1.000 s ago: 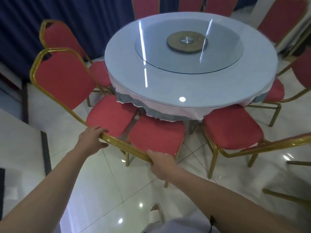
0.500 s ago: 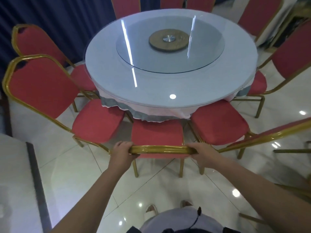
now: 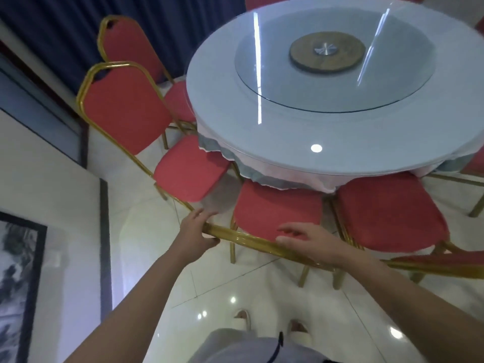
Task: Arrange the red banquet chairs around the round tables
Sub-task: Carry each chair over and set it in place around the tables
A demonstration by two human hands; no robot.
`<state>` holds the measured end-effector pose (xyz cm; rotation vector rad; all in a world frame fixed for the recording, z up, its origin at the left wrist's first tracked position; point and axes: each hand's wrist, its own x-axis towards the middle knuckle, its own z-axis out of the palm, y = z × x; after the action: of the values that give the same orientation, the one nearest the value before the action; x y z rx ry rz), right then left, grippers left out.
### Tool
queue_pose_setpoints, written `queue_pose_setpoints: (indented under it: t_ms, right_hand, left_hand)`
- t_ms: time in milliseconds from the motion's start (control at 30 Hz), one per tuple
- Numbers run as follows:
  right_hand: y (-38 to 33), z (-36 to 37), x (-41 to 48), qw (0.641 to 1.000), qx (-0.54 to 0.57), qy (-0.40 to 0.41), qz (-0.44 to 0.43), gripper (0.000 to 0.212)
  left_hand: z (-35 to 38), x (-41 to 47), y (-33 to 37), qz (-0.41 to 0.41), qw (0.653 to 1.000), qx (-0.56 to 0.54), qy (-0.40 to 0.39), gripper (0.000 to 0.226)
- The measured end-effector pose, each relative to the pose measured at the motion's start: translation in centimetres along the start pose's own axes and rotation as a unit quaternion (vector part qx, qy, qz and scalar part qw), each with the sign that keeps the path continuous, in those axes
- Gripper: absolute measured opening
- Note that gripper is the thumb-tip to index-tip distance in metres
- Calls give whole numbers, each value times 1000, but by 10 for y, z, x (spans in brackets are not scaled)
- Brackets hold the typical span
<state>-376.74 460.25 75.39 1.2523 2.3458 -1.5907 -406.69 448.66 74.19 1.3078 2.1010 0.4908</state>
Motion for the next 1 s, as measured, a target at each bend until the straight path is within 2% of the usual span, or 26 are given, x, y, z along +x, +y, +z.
queue_pose_setpoints:
  t_ms: [67,200,300,433,733,1000]
  right_hand:
    - [-21,5,23,999,17,16,-25,74]
    - [-67,29,72,996,60,46,-47,70]
    - [-105,56,113,994,85,48,-52,75]
    - [-168,94,171,993,75,67,-68,85]
    - [-289,181,282,986,97,132,-34,95]
    - [-363,193,404,987,84,138,-19,96]
  left_hand:
    - [-13,-3,-18,-33,999,-7,18,76]
    - [-46,-7,-63,-68,998,-20,3,79]
    - [-77,2,-102,-85,995,-45,10,86]
    - [-137,22,-158,-97,990,-89,58,100]
    - [-274,69,-289,-90,993,-67,44,91]
    - [-359,162,-353,-90,990,-93,46,82]
